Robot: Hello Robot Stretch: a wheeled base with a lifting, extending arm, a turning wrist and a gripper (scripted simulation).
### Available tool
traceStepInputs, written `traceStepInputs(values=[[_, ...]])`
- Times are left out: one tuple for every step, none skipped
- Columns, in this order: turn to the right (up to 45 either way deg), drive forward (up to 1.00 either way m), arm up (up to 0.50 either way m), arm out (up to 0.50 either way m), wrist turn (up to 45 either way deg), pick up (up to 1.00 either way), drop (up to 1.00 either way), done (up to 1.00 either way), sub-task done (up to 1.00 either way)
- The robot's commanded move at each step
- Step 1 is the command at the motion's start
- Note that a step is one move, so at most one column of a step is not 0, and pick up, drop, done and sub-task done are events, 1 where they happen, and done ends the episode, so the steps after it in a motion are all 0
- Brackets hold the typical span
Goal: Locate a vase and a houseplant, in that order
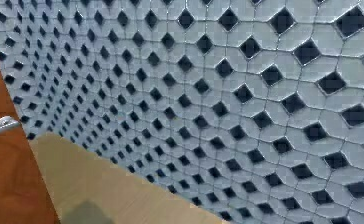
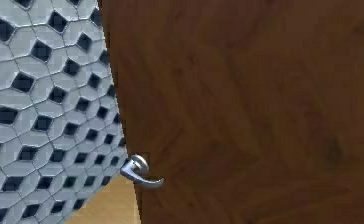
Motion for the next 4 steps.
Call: traceStepInputs(values=[[0.0,0.50,0.00,0.00,0.0,0.00,0.00,0.00,0.00],[45.0,0.00,0.00,0.00,0.0,0.00,0.00,0.00,0.00],[45.0,0.00,0.00,0.00,0.0,0.00,0.00,0.00,0.00],[0.0,0.65,0.00,0.00,0.0,0.00,0.00,0.00,0.00]])
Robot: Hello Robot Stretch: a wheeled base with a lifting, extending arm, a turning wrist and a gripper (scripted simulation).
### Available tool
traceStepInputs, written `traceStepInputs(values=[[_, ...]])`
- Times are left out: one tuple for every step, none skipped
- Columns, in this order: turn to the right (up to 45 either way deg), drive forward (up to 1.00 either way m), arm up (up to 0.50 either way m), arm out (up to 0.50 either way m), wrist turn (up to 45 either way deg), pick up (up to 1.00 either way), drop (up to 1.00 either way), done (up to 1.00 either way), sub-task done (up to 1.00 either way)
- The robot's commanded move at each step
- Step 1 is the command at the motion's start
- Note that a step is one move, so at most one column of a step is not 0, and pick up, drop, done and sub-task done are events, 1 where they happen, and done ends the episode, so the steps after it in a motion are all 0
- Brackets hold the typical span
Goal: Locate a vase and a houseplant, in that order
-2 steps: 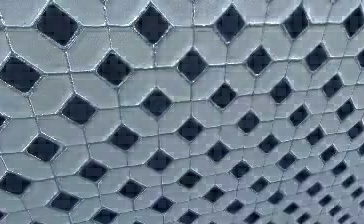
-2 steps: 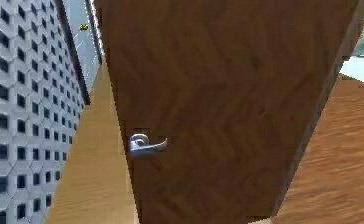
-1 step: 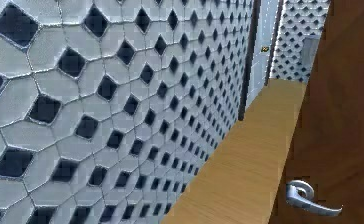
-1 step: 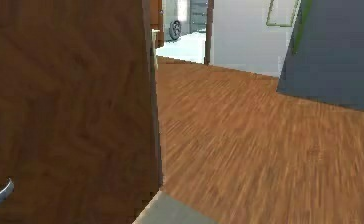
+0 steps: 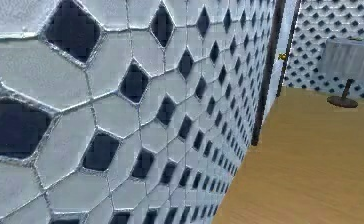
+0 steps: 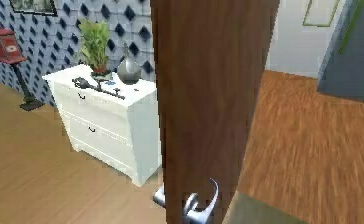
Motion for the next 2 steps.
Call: traceStepInputs(values=[[45.0,0.00,0.00,0.00,0.0,0.00,0.00,0.00,0.00],[12.0,0.00,0.00,0.00,0.0,0.00,0.00,0.00,0.00]])
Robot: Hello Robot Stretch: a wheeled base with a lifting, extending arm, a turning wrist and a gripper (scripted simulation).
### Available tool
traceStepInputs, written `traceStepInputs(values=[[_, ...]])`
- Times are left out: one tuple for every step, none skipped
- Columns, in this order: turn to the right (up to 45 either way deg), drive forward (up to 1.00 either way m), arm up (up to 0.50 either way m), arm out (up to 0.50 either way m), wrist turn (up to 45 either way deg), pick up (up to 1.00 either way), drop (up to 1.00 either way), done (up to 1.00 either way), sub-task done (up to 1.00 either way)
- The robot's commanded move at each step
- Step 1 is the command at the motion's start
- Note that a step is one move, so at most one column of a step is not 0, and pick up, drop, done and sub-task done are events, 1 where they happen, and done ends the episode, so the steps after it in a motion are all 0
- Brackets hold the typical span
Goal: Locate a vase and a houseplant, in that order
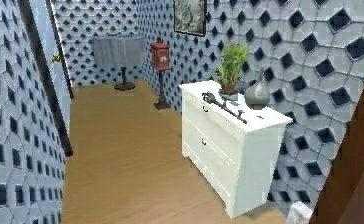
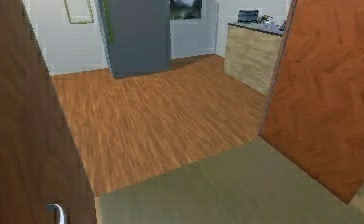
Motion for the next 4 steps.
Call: traceStepInputs(values=[[0.0,0.30,0.00,0.00,0.0,0.00,0.00,0.00,0.00],[18.0,0.00,0.00,0.00,0.0,0.00,0.00,0.00,0.00],[0.0,0.25,0.00,0.00,0.0,0.00,0.00,0.00,0.00],[3.0,0.00,0.00,0.00,0.0,0.00,0.00,0.00,0.00]])
